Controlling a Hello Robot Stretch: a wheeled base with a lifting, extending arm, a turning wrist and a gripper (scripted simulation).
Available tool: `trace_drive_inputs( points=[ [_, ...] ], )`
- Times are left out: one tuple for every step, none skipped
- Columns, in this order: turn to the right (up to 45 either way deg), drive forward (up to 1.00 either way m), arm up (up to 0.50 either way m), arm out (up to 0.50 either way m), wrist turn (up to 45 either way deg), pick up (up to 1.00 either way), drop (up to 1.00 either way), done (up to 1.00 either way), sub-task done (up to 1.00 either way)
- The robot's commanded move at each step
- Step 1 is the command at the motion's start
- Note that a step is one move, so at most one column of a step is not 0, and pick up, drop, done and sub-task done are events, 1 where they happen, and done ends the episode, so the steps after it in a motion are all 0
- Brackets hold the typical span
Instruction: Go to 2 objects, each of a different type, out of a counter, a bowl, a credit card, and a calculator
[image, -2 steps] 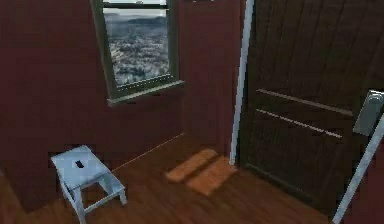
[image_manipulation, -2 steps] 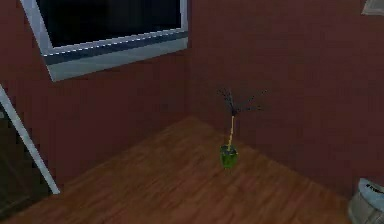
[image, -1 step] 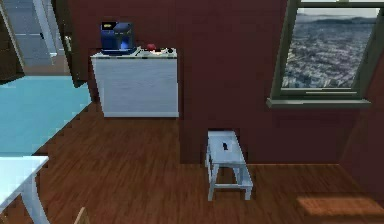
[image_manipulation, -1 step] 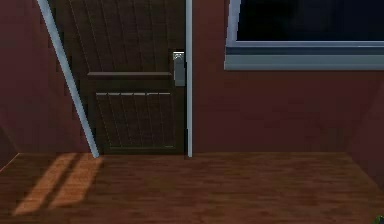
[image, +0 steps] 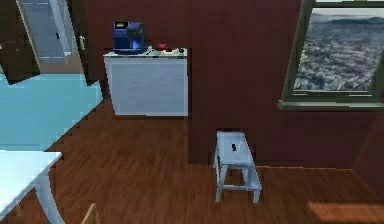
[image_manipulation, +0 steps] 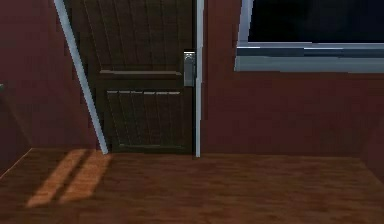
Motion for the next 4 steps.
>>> trace_drive_inputs(
  points=[
    [3.0,0.00,0.00,0.00,0.0,0.00,0.00,0.00,0.00],
    [0.0,0.75,0.00,0.00,0.0,0.00,0.00,0.00,0.00],
    [-36.0,0.00,0.00,0.00,0.0,0.00,0.00,0.00,0.00],
    [0.0,0.75,0.00,0.00,0.0,0.00,0.00,0.00,0.00]
  ],
)
